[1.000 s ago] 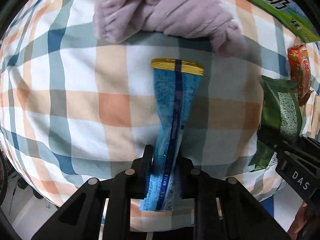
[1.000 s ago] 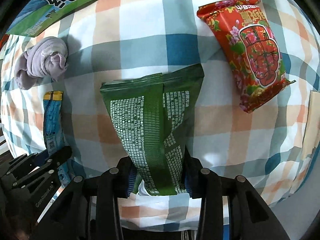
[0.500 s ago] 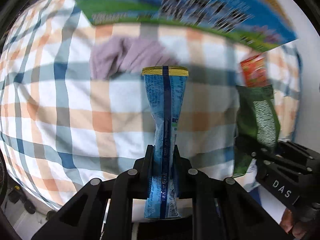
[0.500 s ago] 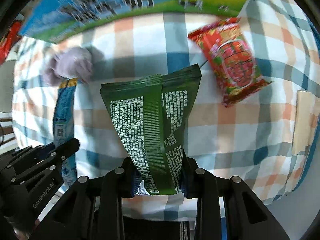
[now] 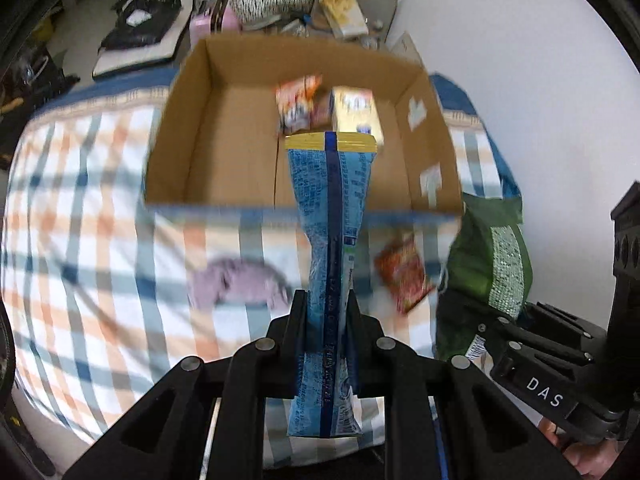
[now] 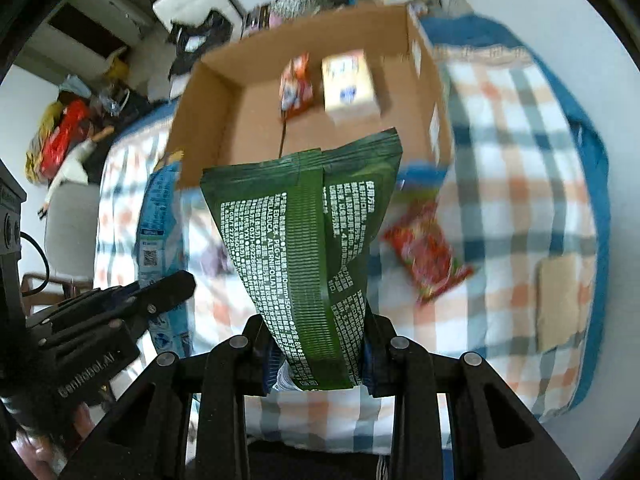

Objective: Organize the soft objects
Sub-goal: 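Carry both items into the box and open both tools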

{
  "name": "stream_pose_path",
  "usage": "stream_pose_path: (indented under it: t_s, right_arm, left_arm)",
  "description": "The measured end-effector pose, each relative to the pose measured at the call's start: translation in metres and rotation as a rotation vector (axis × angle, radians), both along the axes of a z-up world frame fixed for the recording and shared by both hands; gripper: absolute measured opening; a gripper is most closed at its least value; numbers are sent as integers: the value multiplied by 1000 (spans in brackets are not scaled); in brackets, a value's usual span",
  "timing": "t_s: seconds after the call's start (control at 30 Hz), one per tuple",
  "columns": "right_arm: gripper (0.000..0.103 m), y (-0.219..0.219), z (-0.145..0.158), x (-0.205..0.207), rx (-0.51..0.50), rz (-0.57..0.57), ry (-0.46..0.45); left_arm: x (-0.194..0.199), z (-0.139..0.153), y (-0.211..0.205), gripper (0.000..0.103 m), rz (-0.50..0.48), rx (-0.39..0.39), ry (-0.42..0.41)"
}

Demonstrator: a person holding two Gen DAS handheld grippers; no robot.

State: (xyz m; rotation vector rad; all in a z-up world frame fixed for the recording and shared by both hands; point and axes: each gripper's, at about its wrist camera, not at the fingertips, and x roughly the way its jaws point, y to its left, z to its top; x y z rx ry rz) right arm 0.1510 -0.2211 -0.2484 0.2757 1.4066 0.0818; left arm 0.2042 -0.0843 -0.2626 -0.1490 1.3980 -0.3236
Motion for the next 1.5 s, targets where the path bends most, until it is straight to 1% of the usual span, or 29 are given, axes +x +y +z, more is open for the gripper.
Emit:
stream_pose_path:
  t_s: [0.07, 0.13, 0.3, 0.43, 0.6, 0.77, 0.9, 0.97, 1.07, 1.2, 1.3, 1.37, 1.43, 1.47, 1.5]
  right_arm:
    - [33, -8, 3, 21, -4, -18, -14]
    - [33, -10, 8, 43, -17, -33, -29]
    - [33, -17, 6, 87, -62, -59, -43]
    - [33, -25, -13, 137, -107, -85, -33]
    - [33, -36, -44, 186, -161, -104, -2]
    - [33, -47, -80, 227, -219, -113, 41]
    - [33, -52, -107, 253, -256, -108, 73]
    - [33, -52, -119, 263, -277, -102, 89]
    - [33, -53, -131, 273, -293, -97, 106]
    - [34, -51, -141, 279, -317, -85, 112]
    - [34, -50, -145, 283, -332, -83, 121]
    - [37, -49, -146, 286, -340, -76, 130]
    - [51, -49, -144, 287, -360, -73, 137]
    - [63, -50, -141, 287, -351, -74, 128]
    - [64, -50, -138, 286, -345, -74, 120]
  left_arm:
    - [20, 6, 4, 14, 7, 5, -17]
    - [42, 3, 10, 14, 14, 10, -26]
    - [98, -1, 19, 14, 22, 33, -21]
    - [138, -15, 24, 14, 34, 52, 7]
    - [191, -48, 27, 14, 31, 91, 56]
    - [228, -79, 27, 14, 28, 116, 100]
    - [251, -108, 24, 14, 9, 144, 142]
    - [259, -121, 23, 14, 3, 160, 158]
    - [266, -135, 23, 14, -4, 165, 185]
    - [271, -148, 23, 16, -8, 170, 203]
    - [274, -154, 24, 16, -5, 159, 224]
    - [276, -158, 24, 20, -6, 171, 243]
    - [276, -158, 25, 25, 6, 166, 252]
    - [276, -156, 26, 26, 13, 165, 251]
    - [275, -155, 26, 29, 17, 168, 246]
